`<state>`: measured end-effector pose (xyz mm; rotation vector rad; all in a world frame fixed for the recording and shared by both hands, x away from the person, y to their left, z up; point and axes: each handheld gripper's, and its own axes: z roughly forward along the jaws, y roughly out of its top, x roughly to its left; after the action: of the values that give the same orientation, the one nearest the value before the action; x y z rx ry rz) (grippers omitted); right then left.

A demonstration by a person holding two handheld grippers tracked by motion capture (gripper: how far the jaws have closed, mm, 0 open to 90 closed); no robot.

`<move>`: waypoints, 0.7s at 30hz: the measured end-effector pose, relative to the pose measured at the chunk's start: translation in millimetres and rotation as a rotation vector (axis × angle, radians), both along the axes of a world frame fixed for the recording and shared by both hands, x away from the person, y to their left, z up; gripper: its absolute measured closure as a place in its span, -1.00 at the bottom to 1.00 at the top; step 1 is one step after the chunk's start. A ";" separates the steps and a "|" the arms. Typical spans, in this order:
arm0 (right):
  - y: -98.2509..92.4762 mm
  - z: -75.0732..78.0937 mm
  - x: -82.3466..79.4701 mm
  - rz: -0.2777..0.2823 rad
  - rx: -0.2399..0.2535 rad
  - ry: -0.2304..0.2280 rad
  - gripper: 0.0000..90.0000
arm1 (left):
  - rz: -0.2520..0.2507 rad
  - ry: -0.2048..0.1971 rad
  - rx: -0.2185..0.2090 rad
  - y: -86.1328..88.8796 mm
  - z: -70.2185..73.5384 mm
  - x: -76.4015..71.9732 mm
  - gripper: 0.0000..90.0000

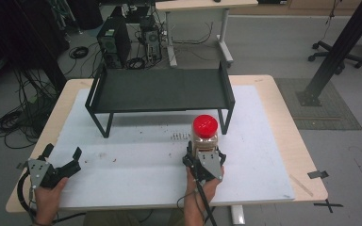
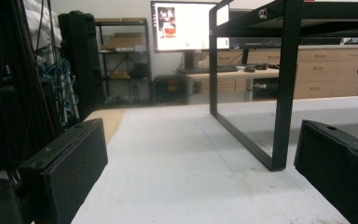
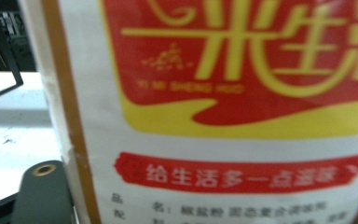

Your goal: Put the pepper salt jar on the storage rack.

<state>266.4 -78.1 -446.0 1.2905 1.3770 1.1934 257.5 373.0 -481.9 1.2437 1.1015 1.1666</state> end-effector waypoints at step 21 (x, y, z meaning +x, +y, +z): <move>2.0 -5.8 -2.8 -0.020 0.006 -0.052 -0.44 | 0.002 -0.004 -0.001 -0.1 -0.1 -0.2 -0.93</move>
<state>263.5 -76.1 -451.8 1.2661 1.3213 1.2096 257.3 372.9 -482.0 1.2398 1.1004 1.1690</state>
